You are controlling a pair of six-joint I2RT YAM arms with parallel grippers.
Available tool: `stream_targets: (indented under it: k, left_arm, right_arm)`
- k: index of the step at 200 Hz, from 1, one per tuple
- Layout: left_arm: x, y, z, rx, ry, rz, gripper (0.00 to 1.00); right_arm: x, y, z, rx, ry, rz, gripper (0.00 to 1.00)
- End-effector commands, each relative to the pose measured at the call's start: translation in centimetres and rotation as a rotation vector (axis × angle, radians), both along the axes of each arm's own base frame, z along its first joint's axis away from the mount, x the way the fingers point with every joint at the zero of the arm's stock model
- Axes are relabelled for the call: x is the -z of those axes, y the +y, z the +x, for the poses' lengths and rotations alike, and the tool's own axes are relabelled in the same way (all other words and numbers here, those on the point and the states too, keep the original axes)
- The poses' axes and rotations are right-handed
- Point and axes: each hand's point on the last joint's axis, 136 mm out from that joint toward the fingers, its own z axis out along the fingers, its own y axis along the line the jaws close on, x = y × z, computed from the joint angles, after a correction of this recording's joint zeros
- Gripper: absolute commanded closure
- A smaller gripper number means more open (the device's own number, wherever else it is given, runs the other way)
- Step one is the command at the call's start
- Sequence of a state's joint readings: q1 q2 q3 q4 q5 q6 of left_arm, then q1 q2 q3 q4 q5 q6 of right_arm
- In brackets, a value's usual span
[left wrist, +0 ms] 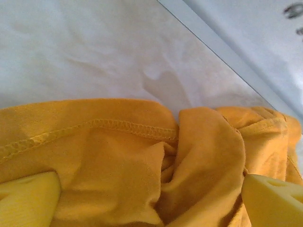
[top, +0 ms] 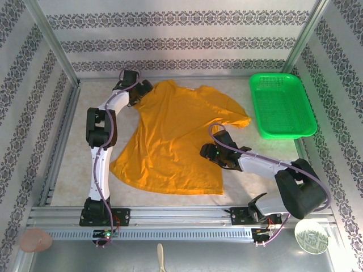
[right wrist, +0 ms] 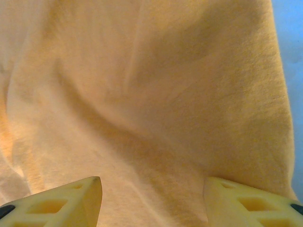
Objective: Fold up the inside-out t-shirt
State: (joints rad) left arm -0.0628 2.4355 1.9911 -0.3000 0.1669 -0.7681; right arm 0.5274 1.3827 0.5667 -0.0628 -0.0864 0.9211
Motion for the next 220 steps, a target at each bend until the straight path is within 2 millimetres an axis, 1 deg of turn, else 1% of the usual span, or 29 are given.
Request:
stream_targets:
  k: [1,11,32,54,69,98,117,130,138,147,157,172,180,195,202,207,208,215,220]
  left_arm:
    - [0.9,4.8,-2.9,-0.131,0.081,0.033,0.01]
    - [1.2,6.1,-3.8,-0.164,0.093,0.035,0.01]
    - [0.9,8.5,-5.4,-0.228,0.094,0.023,0.01]
    - [-0.4,10.1,-6.2,-0.258,0.067,0.022,0.01]
    - [-1.8,10.3,-6.4,-0.242,0.047,0.025,0.01]
    - [-5.6,10.1,-6.5,-0.193,-0.01,0.043,0.0]
    - [-8.4,9.7,-6.6,-0.154,-0.053,0.043,0.0]
    - [-10.3,9.0,-6.8,-0.12,-0.078,0.033,0.0]
    - [-11.6,8.4,-7.0,-0.095,-0.098,0.026,0.0]
    - [-12.8,7.3,-7.4,-0.059,-0.118,0.025,0.0]
    - [-14.3,5.8,-8.1,-0.006,-0.138,0.026,0.0]
    - [-16.2,2.5,-9.6,0.102,-0.156,0.048,0.0]
    - [-16.8,0.5,-10.7,0.163,-0.153,0.071,0.0]
    - [-17.5,-3.4,-13.5,0.278,-0.147,0.123,0.0]
    - [-17.1,-5.0,-15.0,0.326,-0.136,0.151,0.0]
    - [-17.3,-6.4,-16.2,0.364,-0.139,0.169,0.0]
    - [-17.0,-6.6,-16.4,0.372,-0.132,0.173,0.0]
    - [-16.8,-8.0,-18.1,0.414,-0.128,0.2,0.0]
    - [-16.3,-8.9,-19.4,0.444,-0.117,0.218,0.0]
  right_arm:
    - [0.3,-0.2,1.0,0.017,-0.008,-0.017,0.41]
    - [0.3,-0.2,1.3,0.016,-0.01,-0.02,0.41]
    - [0.5,-0.6,1.9,0.02,-0.009,-0.03,0.41]
    - [1.2,-1.0,2.3,0.029,0.011,-0.033,0.41]
    - [1.8,-1.3,2.7,0.038,0.025,-0.044,0.41]
    - [2.8,-2.6,4.1,0.09,0.058,-0.05,0.41]
    - [2.8,-3.8,5.6,0.137,0.073,-0.046,0.41]
    - [2.3,-4.6,7.2,0.166,0.065,-0.042,0.41]
    - [2.0,-5.1,8.0,0.176,0.063,-0.04,0.41]
    - [1.3,-5.2,8.9,0.167,0.052,-0.033,0.42]
    - [-0.1,-5.0,9.6,0.142,0.024,-0.026,0.41]
    - [-2.9,-4.6,9.7,0.1,-0.037,-0.025,0.39]
    - [-4.4,-4.4,9.4,0.082,-0.073,-0.033,0.36]
    - [-6.8,-4.6,8.4,0.065,-0.134,-0.074,0.27]
    - [-7.6,-4.8,7.7,0.059,-0.154,-0.089,0.23]
    - [-8.2,-5.0,7.2,0.058,-0.17,-0.098,0.2]
    - [-8.2,-5.0,7.1,0.058,-0.171,-0.1,0.18]
    - [-8.7,-5.3,6.3,0.063,-0.187,-0.106,0.11]
    - [-9.0,-5.7,5.7,0.076,-0.194,-0.109,0.04]
